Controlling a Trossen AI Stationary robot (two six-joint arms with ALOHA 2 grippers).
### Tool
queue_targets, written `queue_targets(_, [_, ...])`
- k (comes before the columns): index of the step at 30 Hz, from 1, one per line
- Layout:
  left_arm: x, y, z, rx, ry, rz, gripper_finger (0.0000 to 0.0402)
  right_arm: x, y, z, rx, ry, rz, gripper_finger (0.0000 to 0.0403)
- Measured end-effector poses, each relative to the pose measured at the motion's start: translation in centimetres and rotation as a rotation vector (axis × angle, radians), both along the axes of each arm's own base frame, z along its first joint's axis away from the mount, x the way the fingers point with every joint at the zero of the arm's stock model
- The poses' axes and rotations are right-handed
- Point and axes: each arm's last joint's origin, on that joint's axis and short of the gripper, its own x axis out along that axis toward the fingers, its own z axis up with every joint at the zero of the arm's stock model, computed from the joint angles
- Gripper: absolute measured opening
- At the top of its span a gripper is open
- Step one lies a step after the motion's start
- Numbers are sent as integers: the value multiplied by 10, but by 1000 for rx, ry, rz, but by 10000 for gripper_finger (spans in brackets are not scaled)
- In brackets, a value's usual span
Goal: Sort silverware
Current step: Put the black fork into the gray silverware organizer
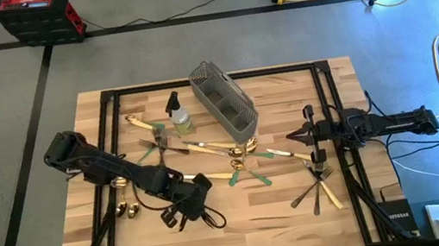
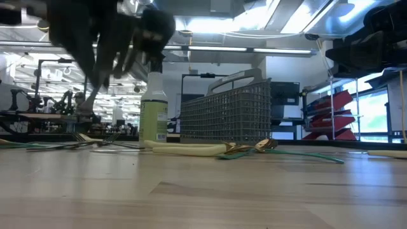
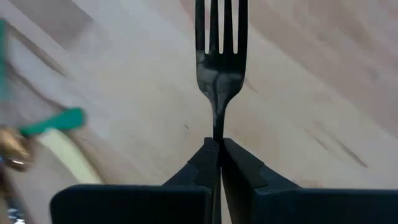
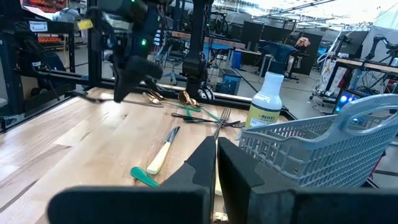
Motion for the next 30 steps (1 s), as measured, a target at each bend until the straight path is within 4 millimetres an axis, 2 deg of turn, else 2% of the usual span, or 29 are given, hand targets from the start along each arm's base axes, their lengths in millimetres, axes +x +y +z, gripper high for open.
queue_targets(9, [-1, 22, 60, -83, -226, 72, 0, 0, 0, 0, 0, 0, 1, 0])
queue_targets(15, [-1, 36, 91, -146, -429, 107, 0, 0, 0, 0, 0, 1, 1, 0])
queue_targets(26, [21, 58, 121, -248, -841, 187, 0, 0, 0, 0, 0, 1, 0, 0])
queue_targets(30, [30, 70, 126, -259, -1008, 303, 0, 0, 0, 0, 0, 0, -1, 0])
